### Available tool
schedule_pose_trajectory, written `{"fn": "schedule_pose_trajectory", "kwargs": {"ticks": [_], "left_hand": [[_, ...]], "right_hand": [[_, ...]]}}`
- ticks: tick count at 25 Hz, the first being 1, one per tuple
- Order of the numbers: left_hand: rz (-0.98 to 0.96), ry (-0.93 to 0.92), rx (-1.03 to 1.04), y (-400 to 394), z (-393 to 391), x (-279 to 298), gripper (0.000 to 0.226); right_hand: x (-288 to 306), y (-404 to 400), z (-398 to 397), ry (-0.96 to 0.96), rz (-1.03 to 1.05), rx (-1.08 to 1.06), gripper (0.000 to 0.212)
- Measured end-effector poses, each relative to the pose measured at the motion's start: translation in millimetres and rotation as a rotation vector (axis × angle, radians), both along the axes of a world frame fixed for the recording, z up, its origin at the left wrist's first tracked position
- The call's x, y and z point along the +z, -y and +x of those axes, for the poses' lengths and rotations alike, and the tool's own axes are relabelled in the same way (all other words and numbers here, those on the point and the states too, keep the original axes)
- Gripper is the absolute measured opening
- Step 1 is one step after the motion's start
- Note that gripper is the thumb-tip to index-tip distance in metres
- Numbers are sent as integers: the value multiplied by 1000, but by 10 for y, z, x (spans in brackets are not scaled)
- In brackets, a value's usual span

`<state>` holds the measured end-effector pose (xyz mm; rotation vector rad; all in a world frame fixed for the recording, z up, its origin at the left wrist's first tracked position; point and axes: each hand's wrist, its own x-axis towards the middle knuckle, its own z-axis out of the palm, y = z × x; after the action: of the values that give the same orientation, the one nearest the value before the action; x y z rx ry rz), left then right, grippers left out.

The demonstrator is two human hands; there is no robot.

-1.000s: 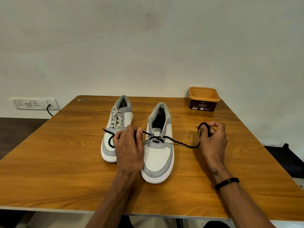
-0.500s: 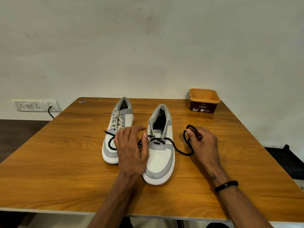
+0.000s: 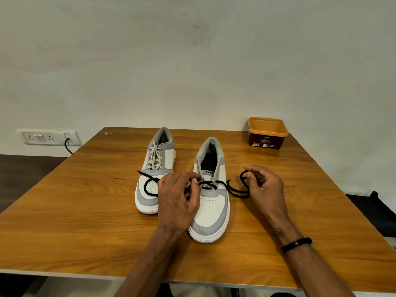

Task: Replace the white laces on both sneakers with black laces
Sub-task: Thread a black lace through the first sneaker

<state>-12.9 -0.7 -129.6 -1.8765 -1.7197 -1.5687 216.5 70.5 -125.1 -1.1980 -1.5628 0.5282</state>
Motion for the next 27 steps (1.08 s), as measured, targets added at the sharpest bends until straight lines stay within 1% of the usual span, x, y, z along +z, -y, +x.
{"fn": "schedule_pose_trajectory", "kwargs": {"ticks": [3,5,10,13,15,18,19,20,21,22,23,24,25,26,27], "left_hand": [[-8,25,0,10,0,-1,23],[-13,36,0,11,11,-1,24],[-25,94,-26,29,25,4,32],[-24,87,-32,27,27,-9,32],[-20,97,-30,15,19,-22,33],[-25,109,-26,12,23,-22,36],[-29,112,-31,19,22,-15,35],[-32,117,-35,22,29,-5,33],[-35,121,-36,30,35,6,31],[-36,124,-36,38,36,12,29],[-36,124,-35,44,37,15,27],[-33,124,-34,45,40,13,26],[-30,123,-33,45,40,12,26],[-30,121,-37,40,39,10,26],[-31,117,-42,37,41,7,26]], "right_hand": [[66,59,-23,-23,8,2,10],[91,76,-26,-59,15,-11,7],[104,94,-26,-115,-1,24,23],[195,101,-22,-218,-33,52,16],[314,123,-17,-268,-8,85,13],[526,199,-1,-313,1,164,14],[573,231,15,-269,-25,178,15],[597,256,60,-158,-56,160,15],[601,277,123,21,-98,115,15],[575,292,222,242,-139,44,15],[545,326,331,454,-180,-29,18],[501,363,446,614,-218,-95,24],[472,399,522,676,-221,-146,30],[442,422,573,685,-174,-215,31],[422,423,587,697,-84,-280,28]]}}
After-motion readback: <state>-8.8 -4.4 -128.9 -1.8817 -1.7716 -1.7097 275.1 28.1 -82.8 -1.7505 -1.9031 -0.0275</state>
